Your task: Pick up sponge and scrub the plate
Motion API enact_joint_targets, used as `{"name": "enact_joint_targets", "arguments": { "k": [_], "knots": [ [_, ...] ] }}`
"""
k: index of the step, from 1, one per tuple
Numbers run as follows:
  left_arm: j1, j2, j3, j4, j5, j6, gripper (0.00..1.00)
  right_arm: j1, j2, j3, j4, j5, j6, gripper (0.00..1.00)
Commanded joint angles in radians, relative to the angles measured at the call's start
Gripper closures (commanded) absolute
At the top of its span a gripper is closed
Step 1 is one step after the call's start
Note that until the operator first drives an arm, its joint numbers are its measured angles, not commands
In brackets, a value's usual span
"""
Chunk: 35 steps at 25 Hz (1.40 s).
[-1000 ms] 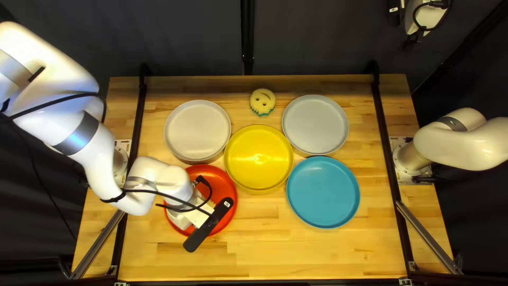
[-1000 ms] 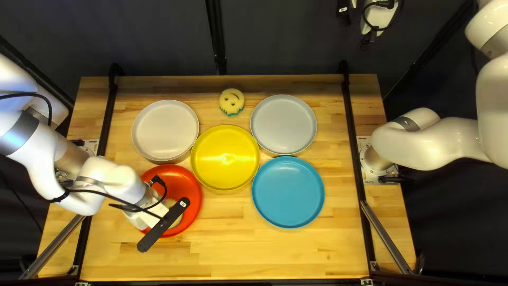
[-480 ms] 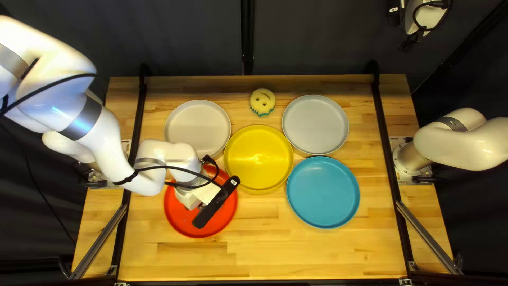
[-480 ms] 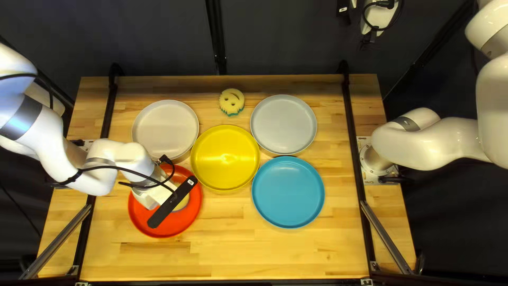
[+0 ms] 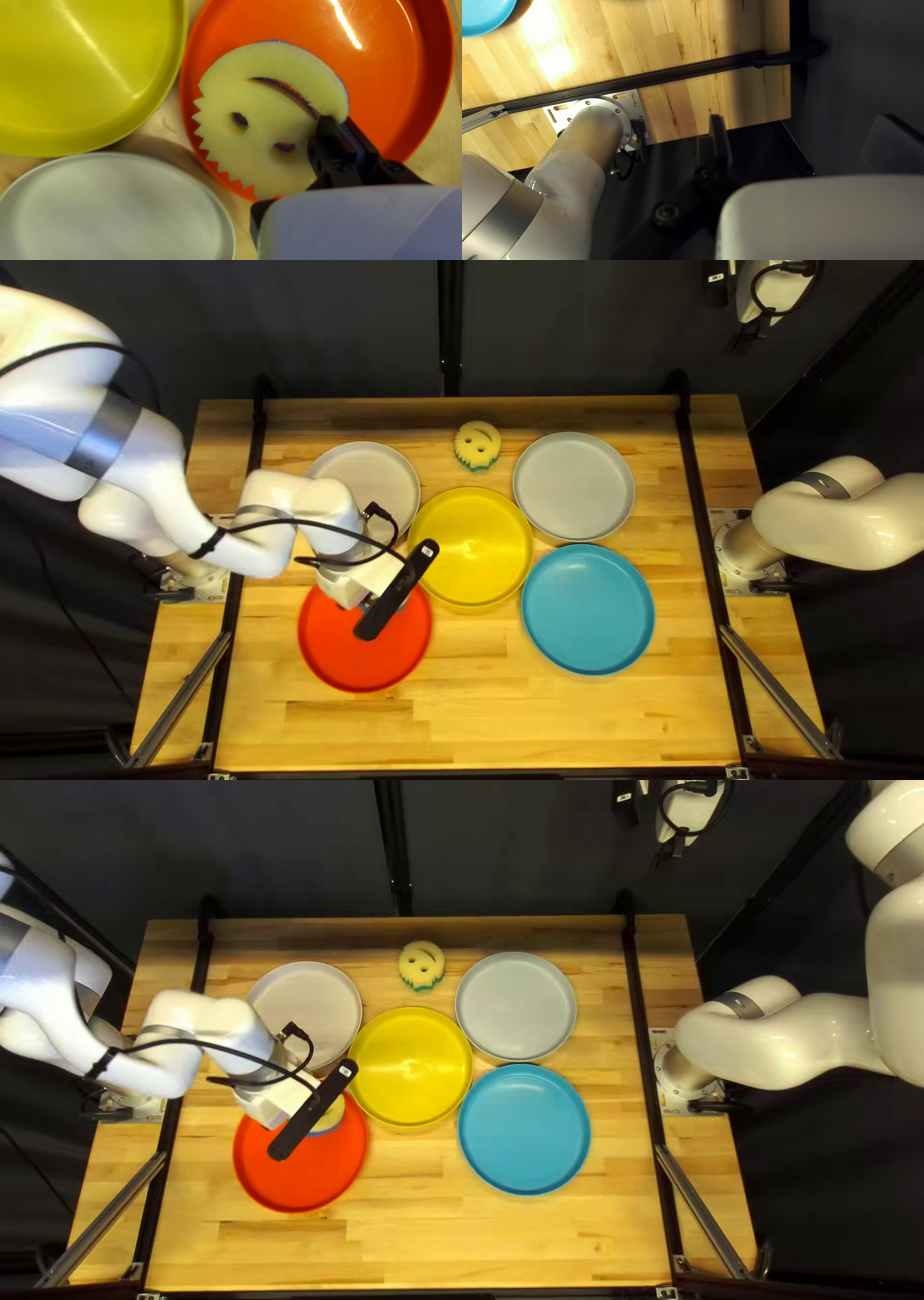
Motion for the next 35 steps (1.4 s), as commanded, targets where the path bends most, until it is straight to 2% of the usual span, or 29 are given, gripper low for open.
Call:
{"name": "enact_joint_targets", "arguments": {
  "k": [1,9,15,22,29,35],
  "knots": [
    [0.0,0.0,-0.001,0.001,0.001,-0.001,1.0,0.0,0.0,0.0,0.0,0.0,0.0,0.0],
    [0.0,0.0,-0.001,0.001,0.001,-0.001,1.0,0.0,0.0,0.0,0.0,0.0,0.0,0.0],
    [0.053,-0.036,0.045,-0.022,0.014,0.074,1.0,0.0,0.0,0.0,0.0,0.0,0.0,0.0],
    [0.151,-0.08,0.08,-0.016,0.067,0.124,1.0,0.0,0.0,0.0,0.0,0.0,0.0,0.0],
    [0.263,-0.024,0.141,-0.033,0.011,0.244,1.0,0.0,0.0,0.0,0.0,0.0,0.0,0.0],
    [0.304,-0.01,0.158,-0.037,0.006,0.277,1.0,0.0,0.0,0.0,0.0,0.0,0.0,0.0]
  ]
}}
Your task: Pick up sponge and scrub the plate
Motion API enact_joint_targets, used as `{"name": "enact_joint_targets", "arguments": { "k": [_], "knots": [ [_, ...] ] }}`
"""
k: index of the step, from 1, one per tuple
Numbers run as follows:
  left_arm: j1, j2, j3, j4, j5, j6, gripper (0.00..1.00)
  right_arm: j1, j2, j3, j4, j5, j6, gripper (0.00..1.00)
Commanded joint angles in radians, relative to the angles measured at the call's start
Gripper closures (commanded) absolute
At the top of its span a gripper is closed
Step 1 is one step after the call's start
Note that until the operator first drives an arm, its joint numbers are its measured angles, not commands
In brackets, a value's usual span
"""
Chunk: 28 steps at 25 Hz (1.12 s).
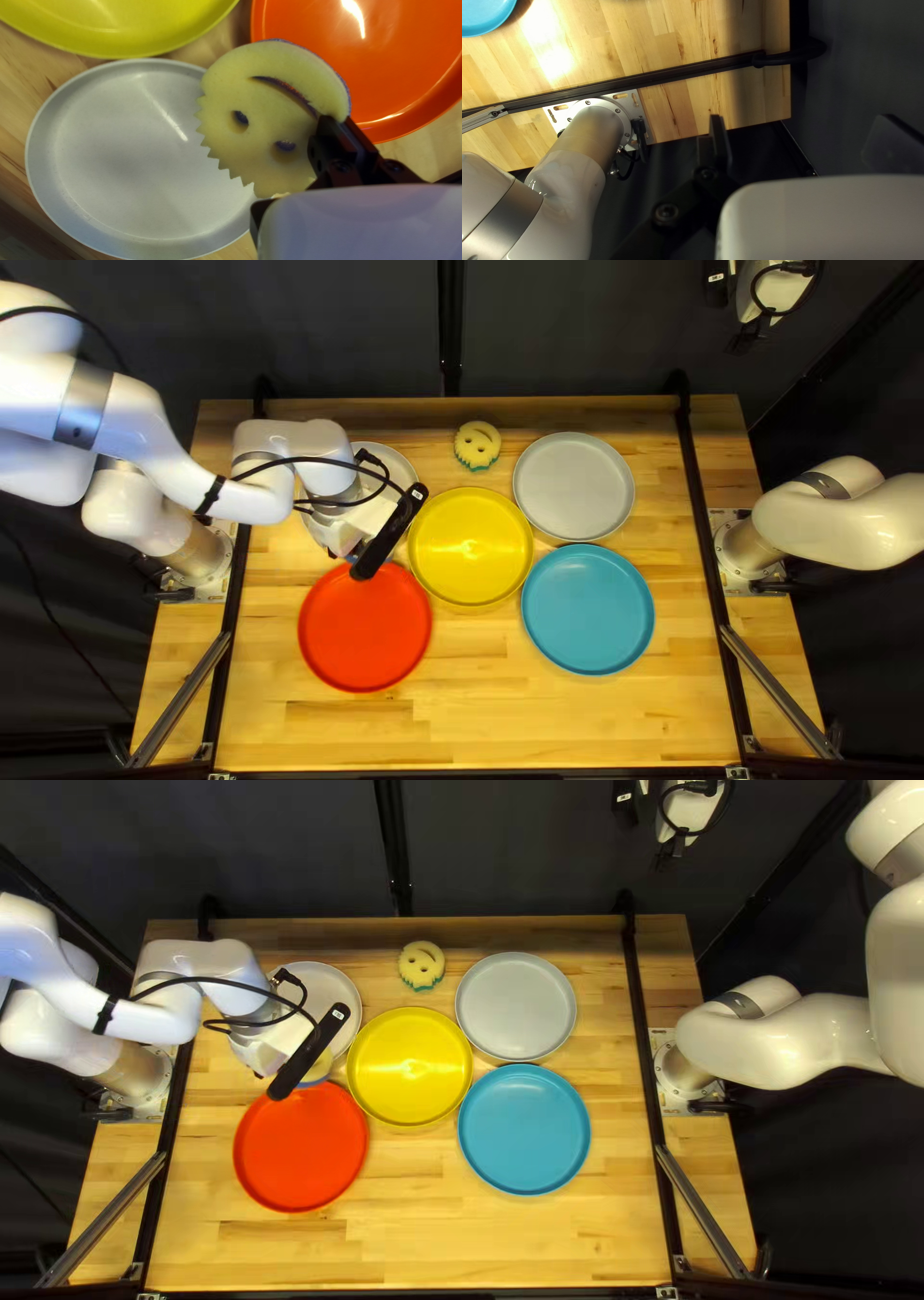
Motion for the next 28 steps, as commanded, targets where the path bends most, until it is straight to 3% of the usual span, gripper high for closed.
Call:
{"name": "enact_joint_targets", "arguments": {
  "k": [1,8,18,28],
  "knots": [
    [0.022,0.0,0.012,0.0,0.001,0.014,1.0,0.0,0.0,0.0,0.0,0.0,0.0,0.0],
    [0.12,0.011,0.042,-0.002,0.002,0.096,1.0,0.0,0.0,0.0,0.0,0.0,0.0,0.0],
    [0.282,0.111,0.053,-0.047,-0.033,0.29,1.0,0.0,0.0,0.0,0.0,0.0,0.0,0.0],
    [0.384,0.08,0.043,-0.031,0.04,0.348,1.0,0.0,0.0,0.0,0.0,0.0,0.0,0.0]
  ]
}}
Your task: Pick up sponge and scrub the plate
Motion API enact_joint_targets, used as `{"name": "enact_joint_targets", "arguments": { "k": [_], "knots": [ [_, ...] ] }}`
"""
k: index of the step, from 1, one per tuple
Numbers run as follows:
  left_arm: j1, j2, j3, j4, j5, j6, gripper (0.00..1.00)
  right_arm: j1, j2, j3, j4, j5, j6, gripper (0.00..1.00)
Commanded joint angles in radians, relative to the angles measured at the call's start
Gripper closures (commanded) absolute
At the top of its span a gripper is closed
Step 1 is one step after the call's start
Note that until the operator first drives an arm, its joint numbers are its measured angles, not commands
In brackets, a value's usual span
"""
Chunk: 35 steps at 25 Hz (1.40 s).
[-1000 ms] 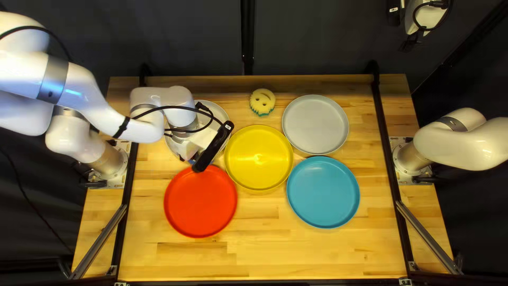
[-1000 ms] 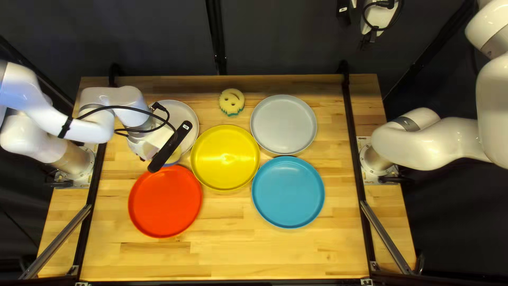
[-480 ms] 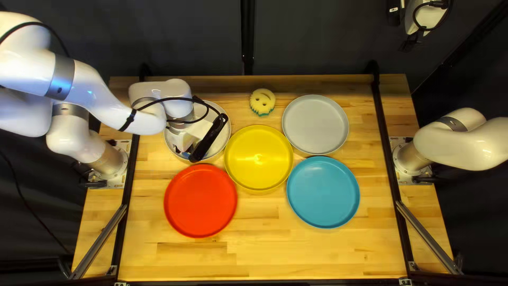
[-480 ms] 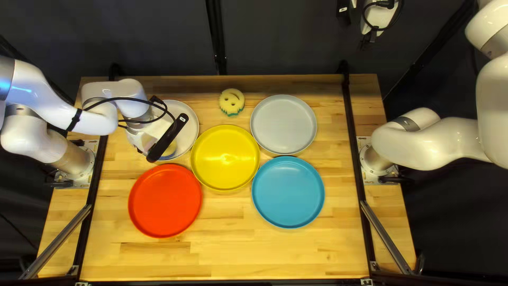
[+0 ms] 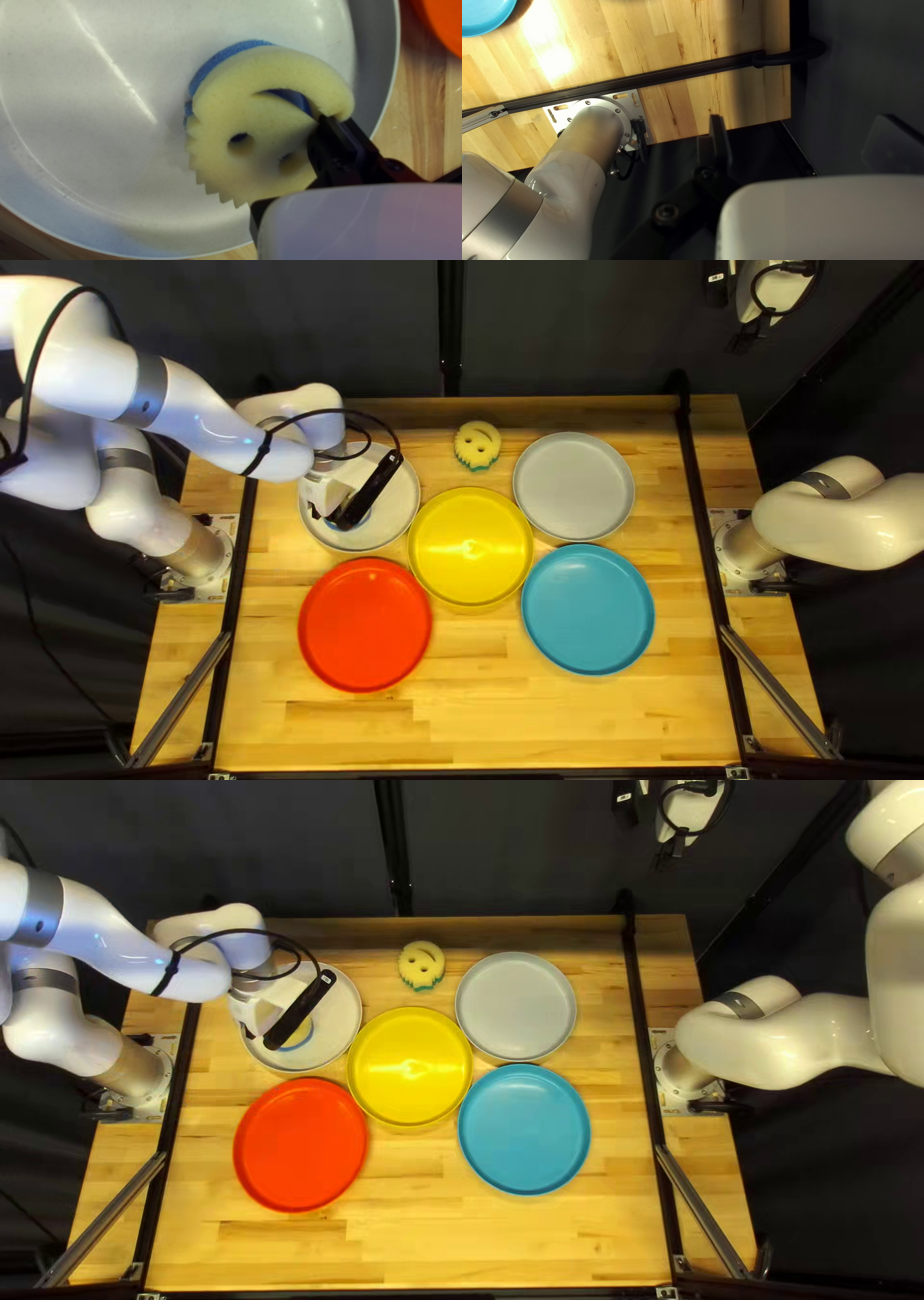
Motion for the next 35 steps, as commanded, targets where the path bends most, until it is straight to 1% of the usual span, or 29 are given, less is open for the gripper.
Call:
{"name": "enact_joint_targets", "arguments": {
  "k": [1,7,15,17,20,22,26,29,35],
  "knots": [
    [0.018,-0.017,-0.011,0.01,0.029,0.0,1.0,0.0,0.0,0.0,0.0,0.0,0.0,0.0],
    [0.02,-0.016,-0.008,0.011,0.029,0.001,1.0,0.0,0.0,0.0,0.0,0.0,0.0,0.0],
    [-0.115,-0.034,0.005,-0.036,0.008,-0.074,1.0,0.0,0.0,0.0,0.0,0.0,0.0,0.0],
    [-0.162,-0.039,0.0,-0.047,0.002,-0.104,1.0,0.0,0.0,0.0,0.0,0.0,0.0,0.0],
    [-0.184,-0.036,-0.005,-0.051,-0.008,-0.116,1.0,0.0,0.0,0.0,0.0,0.0,0.0,0.0],
    [-0.171,-0.023,-0.006,-0.051,-0.019,-0.099,1.0,0.0,0.0,0.0,0.0,0.0,0.0,0.0],
    [-0.1,0.009,-0.012,-0.047,-0.025,-0.035,1.0,0.0,0.0,0.0,0.0,0.0,0.0,0.0],
    [-0.038,0.048,-0.038,-0.043,-0.022,0.015,1.0,0.0,0.0,0.0,0.0,0.0,0.0,0.0],
    [0.014,0.106,-0.108,-0.034,-0.003,0.049,1.0,0.0,0.0,0.0,0.0,0.0,0.0,0.0]
  ]
}}
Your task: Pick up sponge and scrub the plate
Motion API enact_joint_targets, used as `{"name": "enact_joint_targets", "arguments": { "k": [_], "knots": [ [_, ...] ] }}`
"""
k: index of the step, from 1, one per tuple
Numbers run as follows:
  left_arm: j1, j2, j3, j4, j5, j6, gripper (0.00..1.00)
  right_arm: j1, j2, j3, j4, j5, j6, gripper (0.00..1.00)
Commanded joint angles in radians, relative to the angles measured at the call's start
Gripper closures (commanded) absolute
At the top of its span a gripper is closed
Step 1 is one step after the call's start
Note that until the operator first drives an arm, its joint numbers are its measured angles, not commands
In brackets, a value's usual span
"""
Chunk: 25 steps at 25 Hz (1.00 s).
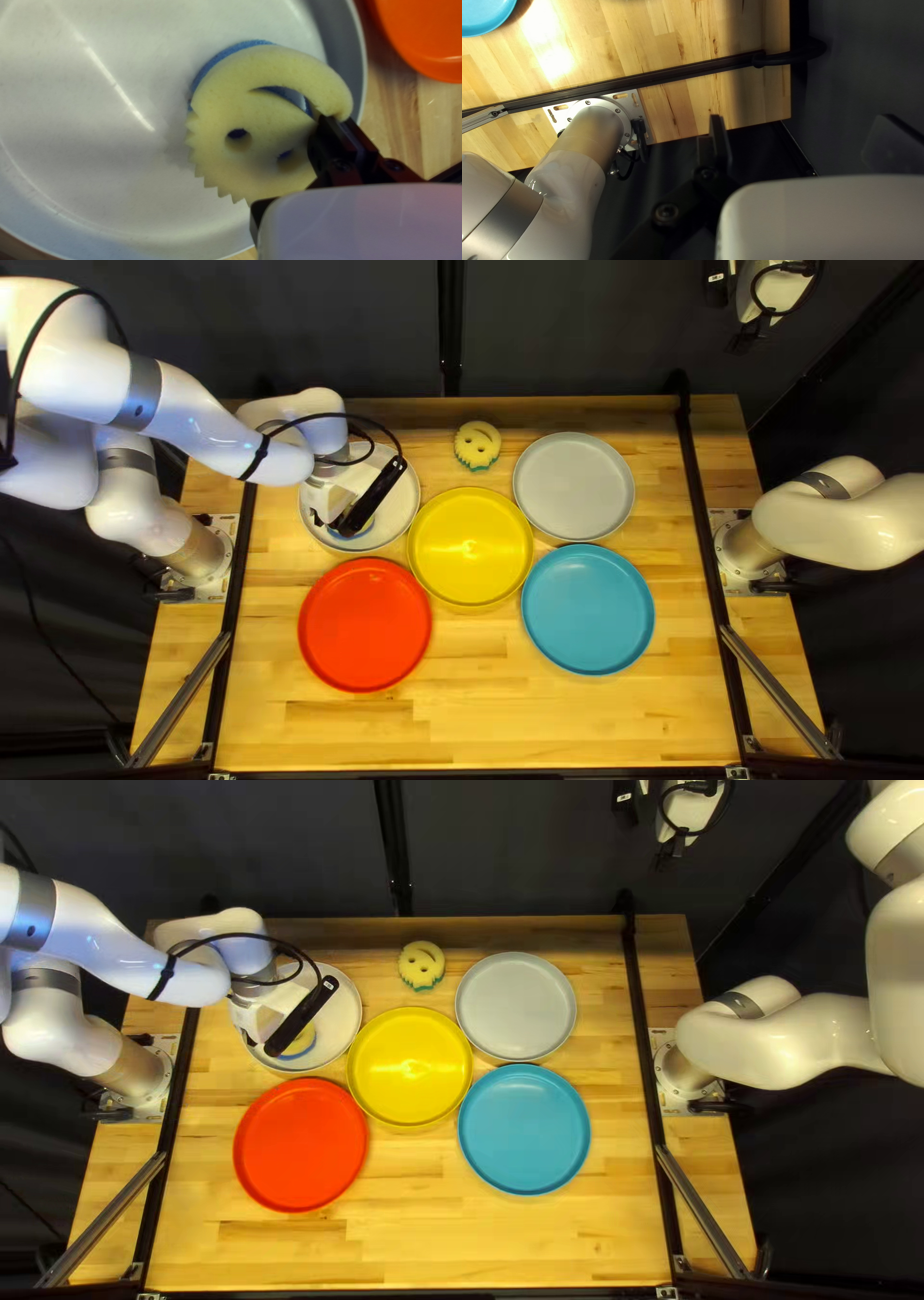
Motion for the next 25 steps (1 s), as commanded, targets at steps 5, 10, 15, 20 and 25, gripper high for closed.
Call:
{"name": "enact_joint_targets", "arguments": {
  "k": [5,10,15,20,25],
  "knots": [
    [0.035,0.059,-0.106,0.015,0.039,0.012,1.0,0.0,0.0,0.0,0.0,0.0,0.0,0.0],
    [0.015,0.096,-0.144,0.013,0.03,0.009,1.0,0.0,0.0,0.0,0.0,0.0,0.0,0.0],
    [-0.039,0.026,-0.068,0.007,0.023,-0.022,1.0,0.0,0.0,0.0,0.0,0.0,0.0,0.0],
    [-0.104,-0.071,0.005,0.019,0.041,-0.09,1.0,0.0,0.0,0.0,0.0,0.0,0.0,0.0],
    [-0.121,-0.083,0.033,0.015,0.025,-0.103,1.0,0.0,0.0,0.0,0.0,0.0,0.0,0.0]
  ]
}}
